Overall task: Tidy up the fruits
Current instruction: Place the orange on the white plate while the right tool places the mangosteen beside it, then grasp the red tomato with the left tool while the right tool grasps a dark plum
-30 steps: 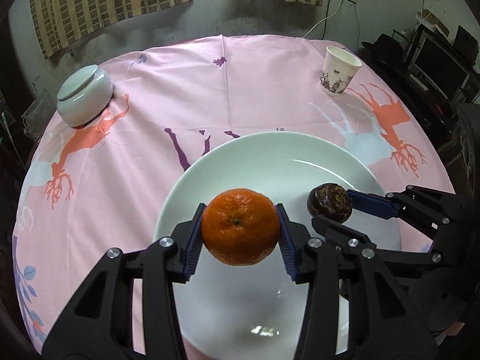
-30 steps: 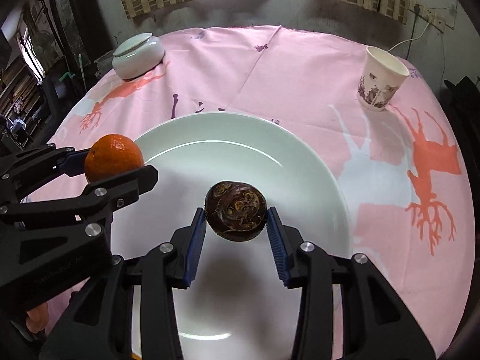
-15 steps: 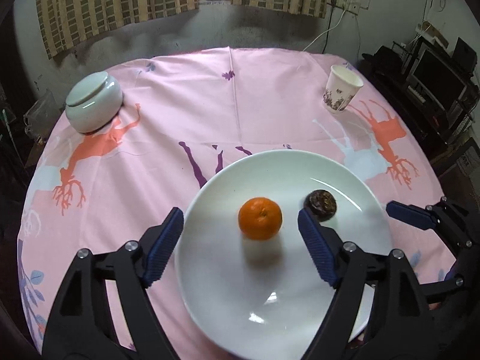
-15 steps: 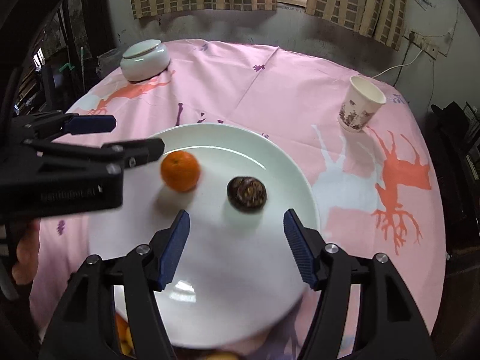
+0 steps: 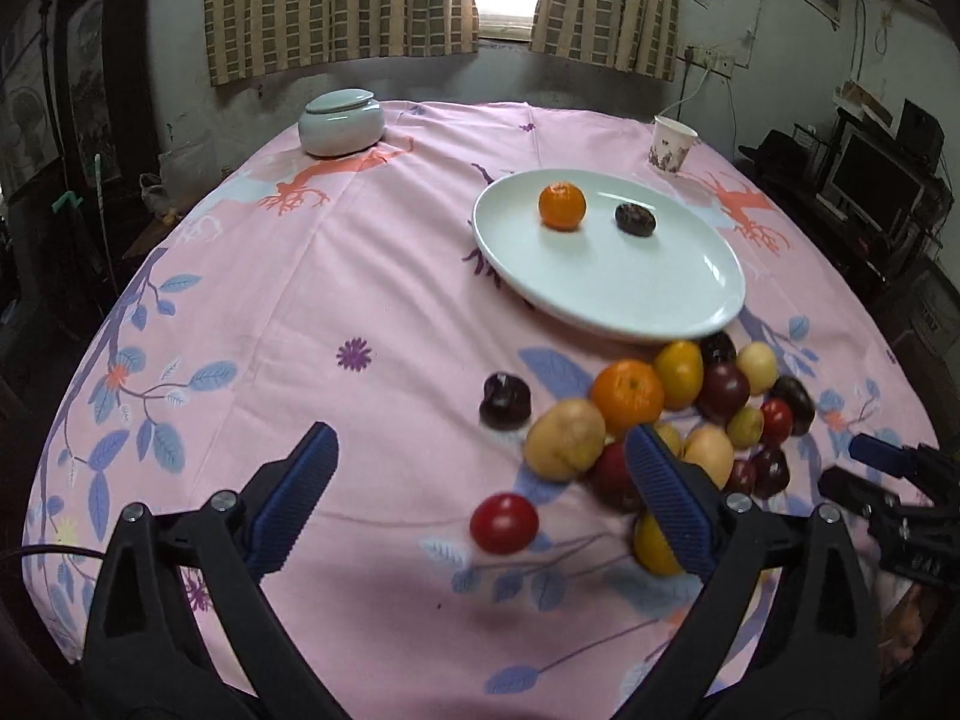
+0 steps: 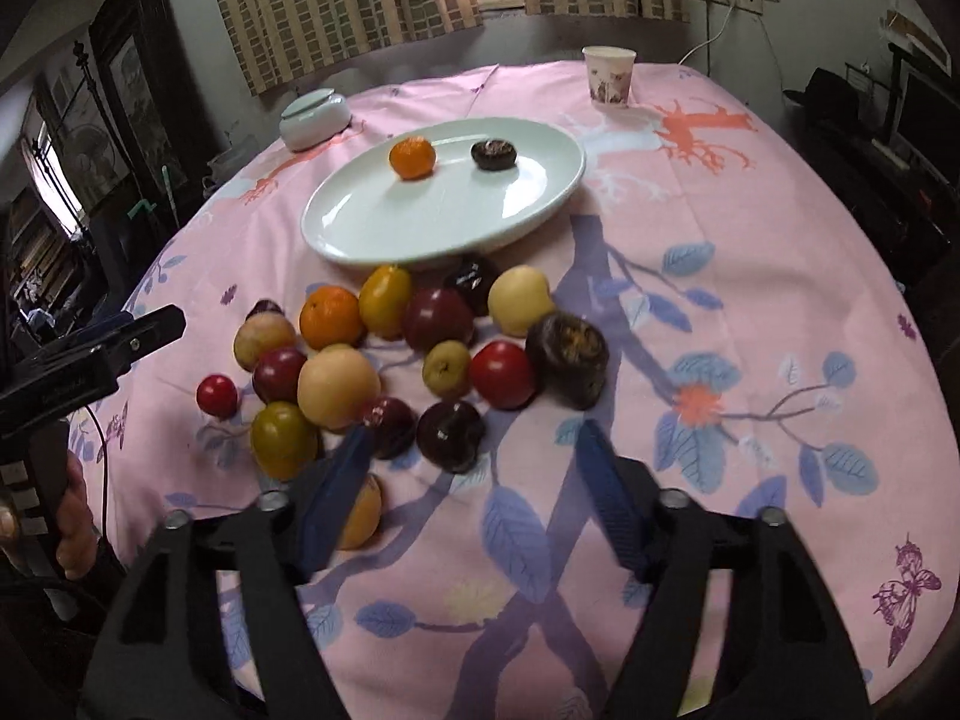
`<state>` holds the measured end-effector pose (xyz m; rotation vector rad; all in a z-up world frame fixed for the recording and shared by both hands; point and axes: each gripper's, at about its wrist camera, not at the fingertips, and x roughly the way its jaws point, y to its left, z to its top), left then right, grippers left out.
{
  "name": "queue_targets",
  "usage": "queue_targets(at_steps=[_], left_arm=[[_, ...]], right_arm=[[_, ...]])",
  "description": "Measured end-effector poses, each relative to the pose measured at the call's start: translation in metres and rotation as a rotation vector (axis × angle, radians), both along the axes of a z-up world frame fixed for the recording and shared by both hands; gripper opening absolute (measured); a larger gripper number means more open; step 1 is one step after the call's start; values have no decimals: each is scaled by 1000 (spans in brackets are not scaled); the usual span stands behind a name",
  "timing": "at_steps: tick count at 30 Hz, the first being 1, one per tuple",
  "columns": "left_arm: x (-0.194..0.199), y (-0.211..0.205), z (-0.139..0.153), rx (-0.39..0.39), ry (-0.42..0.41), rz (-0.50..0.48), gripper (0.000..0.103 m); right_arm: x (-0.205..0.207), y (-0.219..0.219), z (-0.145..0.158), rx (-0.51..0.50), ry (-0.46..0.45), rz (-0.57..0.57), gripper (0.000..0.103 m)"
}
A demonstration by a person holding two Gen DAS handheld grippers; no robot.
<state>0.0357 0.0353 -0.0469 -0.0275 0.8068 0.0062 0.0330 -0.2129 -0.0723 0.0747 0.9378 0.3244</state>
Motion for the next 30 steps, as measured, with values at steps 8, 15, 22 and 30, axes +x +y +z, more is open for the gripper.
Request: queue_targets(at_steps=[8, 15, 22, 30], left_arm=[[-20, 13, -4, -6, 19, 4, 98], [-21, 16, -13, 9, 53, 4, 98], [-5, 5, -41, 38, 119, -17, 98], [16, -3, -60, -4, 171, -55, 30]], right_arm=[[21, 25, -35, -59, 68, 32, 40], [15, 25, -22, -45, 42, 49, 30], [-3, 16, -3, -73, 6, 27, 30], [-8, 11, 0, -41, 8, 29, 30]])
